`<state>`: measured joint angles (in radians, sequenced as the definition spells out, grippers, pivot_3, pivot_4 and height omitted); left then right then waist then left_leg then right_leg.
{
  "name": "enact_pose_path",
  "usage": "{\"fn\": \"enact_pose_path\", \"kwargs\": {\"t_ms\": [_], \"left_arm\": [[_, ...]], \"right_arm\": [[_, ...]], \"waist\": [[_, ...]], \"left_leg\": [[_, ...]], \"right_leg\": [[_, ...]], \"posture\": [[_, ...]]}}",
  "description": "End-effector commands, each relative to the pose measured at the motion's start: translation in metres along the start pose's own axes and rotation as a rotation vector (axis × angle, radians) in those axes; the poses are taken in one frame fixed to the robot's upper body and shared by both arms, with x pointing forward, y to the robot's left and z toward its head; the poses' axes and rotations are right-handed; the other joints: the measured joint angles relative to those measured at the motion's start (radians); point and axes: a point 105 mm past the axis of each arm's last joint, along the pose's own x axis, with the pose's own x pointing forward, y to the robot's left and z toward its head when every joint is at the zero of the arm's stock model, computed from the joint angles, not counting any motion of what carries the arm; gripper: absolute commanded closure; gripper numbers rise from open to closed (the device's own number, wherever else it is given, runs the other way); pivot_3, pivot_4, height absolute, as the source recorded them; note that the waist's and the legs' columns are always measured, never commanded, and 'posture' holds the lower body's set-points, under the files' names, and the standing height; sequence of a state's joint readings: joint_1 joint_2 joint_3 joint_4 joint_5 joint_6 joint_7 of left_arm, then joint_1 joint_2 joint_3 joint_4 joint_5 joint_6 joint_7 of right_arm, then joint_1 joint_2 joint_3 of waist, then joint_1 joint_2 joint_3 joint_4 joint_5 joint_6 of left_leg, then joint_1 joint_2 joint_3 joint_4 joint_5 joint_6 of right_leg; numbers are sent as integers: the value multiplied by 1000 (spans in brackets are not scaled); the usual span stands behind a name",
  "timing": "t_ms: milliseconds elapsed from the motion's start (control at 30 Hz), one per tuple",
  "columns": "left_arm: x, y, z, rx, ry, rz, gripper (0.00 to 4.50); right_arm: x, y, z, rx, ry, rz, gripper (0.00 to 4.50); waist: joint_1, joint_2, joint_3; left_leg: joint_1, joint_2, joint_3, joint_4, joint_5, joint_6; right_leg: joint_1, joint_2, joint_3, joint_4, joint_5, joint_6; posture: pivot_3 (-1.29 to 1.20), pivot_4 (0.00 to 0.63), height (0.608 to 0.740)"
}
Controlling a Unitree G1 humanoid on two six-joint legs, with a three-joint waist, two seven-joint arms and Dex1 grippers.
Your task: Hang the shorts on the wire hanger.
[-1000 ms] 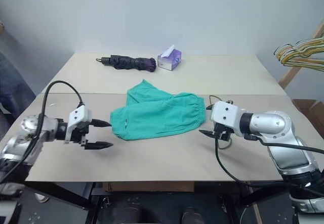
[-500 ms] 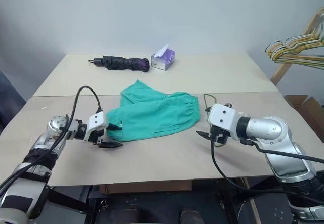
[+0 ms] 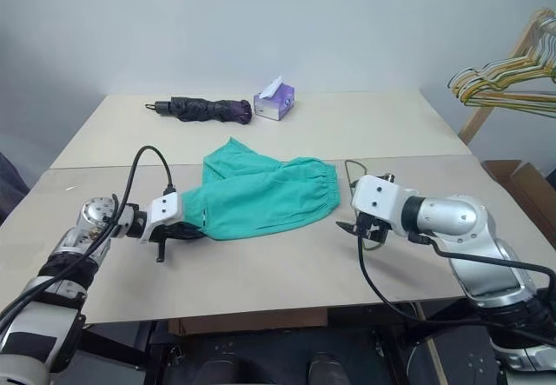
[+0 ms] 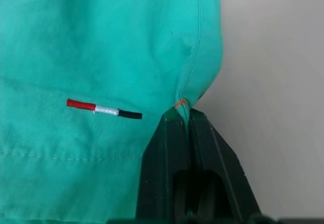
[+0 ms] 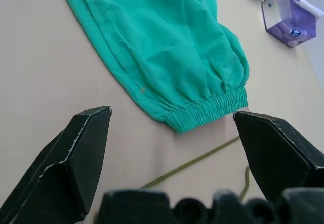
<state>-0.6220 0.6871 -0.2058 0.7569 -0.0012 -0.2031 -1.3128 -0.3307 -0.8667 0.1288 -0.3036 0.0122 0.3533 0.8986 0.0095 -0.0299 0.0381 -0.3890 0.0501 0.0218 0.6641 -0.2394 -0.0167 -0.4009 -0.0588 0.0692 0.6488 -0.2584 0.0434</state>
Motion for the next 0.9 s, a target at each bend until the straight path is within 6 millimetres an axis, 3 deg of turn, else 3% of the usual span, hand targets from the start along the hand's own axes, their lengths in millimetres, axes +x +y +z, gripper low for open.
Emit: {"fn": "enact_pose_path", "kwargs": {"t_ms": [33,300,467,600,767,900], "left_arm": [[-20,7,15,47,-21,12,4479],[-49,5,34,53,-58,16,4479],[-56,4,41,43,-74,23,4479],[-61,3,43,49,-68,29,4479],[-64,-3,45,49,-58,-4,4479],[-65,-5,47,43,-63,-4,4500]], "right_arm": [[10,-7,8,-62,-52,-40,0],[51,-8,-22,-295,2,-97,0],[70,-1,-26,-425,-29,-97,0],[83,6,-34,-497,-14,-67,0],[96,0,-40,-468,-2,-119,0],[101,-4,-44,-479,17,-131,925]], "waist": [[0,0,0],[-4,-1,0],[-4,-1,0],[-5,-1,0],[-14,-1,0],[-24,-1,0]], "left_leg": [[0,0,0,0,0,0],[0,0,0,0,0,0],[-1,0,0,0,0,0],[0,0,0,0,0,0],[1,0,0,0,0,0],[2,0,0,0,0,0]], "right_leg": [[0,0,0,0,0,0],[-1,0,0,0,0,0],[-1,0,0,1,0,0],[-1,0,0,1,0,0],[0,0,1,1,0,0],[2,0,1,1,0,0]], "posture": [[48,0,740],[77,0,740],[93,0,740],[99,0,740],[94,0,740],[91,0,740]]}}
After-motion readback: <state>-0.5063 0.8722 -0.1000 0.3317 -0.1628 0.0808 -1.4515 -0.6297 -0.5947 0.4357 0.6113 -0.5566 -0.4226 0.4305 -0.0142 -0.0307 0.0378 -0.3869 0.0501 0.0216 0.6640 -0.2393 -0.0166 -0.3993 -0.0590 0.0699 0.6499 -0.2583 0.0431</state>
